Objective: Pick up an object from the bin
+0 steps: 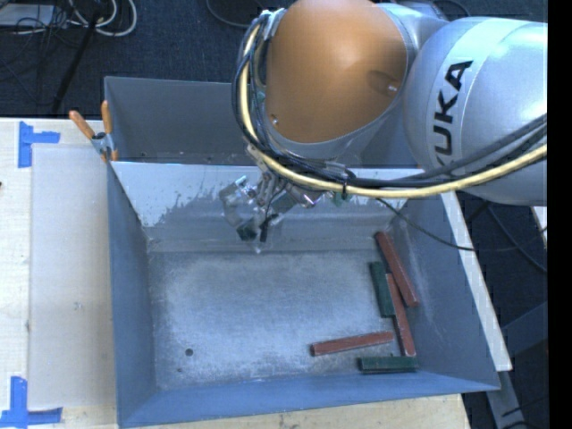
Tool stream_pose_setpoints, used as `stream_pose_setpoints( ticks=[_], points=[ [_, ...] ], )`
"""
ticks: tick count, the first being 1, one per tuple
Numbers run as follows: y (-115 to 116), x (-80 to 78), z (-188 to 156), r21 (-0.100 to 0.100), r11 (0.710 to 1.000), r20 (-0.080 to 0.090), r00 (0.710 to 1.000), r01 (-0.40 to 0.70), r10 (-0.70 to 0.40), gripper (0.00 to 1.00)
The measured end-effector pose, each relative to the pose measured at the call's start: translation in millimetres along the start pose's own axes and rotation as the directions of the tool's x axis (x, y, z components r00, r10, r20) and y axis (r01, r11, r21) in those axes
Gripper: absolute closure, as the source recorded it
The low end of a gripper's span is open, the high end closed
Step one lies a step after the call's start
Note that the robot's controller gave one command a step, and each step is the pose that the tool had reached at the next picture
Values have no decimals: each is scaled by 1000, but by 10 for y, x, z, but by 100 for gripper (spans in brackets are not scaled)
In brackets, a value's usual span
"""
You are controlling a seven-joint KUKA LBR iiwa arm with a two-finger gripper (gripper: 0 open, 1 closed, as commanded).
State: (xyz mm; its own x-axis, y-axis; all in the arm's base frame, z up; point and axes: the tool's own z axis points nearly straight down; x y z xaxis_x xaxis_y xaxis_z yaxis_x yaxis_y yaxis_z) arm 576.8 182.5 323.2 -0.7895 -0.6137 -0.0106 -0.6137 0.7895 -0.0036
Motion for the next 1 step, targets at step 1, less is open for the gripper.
stream_pose_setpoints(
  ticks=[1],
  points=[
    [-173,367,975,-9,997,-19,997,77,-77,100]
  ],
)
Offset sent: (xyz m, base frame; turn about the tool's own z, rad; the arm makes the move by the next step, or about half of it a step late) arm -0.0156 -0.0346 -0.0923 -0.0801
